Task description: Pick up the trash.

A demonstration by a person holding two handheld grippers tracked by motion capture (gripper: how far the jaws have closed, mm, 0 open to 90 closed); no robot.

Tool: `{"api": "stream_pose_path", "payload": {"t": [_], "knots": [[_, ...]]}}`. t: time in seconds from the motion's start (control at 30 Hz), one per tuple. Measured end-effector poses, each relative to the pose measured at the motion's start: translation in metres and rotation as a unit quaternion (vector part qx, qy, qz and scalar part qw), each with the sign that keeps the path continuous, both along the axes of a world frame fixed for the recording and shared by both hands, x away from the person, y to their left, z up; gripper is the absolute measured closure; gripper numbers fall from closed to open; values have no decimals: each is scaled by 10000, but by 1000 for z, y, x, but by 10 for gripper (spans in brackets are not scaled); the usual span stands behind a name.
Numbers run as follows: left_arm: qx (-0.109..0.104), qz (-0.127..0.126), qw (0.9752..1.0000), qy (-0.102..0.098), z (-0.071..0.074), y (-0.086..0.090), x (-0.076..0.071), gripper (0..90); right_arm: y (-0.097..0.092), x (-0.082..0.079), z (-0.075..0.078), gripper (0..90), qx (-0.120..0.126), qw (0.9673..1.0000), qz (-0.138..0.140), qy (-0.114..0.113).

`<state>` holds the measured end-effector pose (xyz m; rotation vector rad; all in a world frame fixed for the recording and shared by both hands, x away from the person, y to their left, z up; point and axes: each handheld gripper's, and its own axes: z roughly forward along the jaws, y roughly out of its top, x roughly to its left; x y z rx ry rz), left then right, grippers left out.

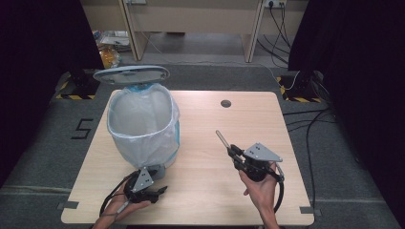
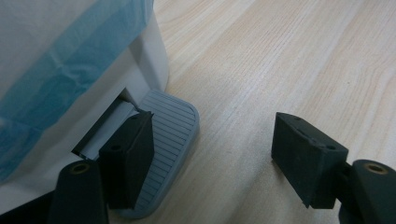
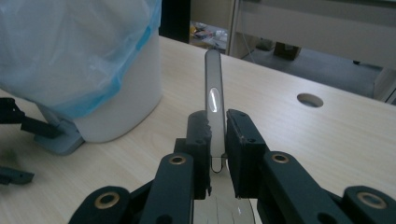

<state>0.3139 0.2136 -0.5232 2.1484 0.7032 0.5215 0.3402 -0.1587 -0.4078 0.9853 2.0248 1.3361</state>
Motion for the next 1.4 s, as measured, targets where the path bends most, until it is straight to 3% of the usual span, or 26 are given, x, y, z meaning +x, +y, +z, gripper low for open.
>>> {"api": "stream_pose_path", "payload": {"t": [0.3, 0.8, 0.93, 1.4], "knots": [[42, -11, 10000, -43, 0, 0, 0, 297, 2, 9, 19, 796, 264, 9995, 91, -143], [18, -13, 10000, -36, 0, 0, 0, 297, 25, 23, 55, 797, 183, 9982, 354, -440], [15, -6, 10000, -41, 0, 0, 0, 297, 33, 28, 69, 797, 235, 9970, 449, -587], [34, -18, 10000, -36, 0, 0, 0, 297, 64, 36, 96, 797, 261, 9936, 758, -795]]}}
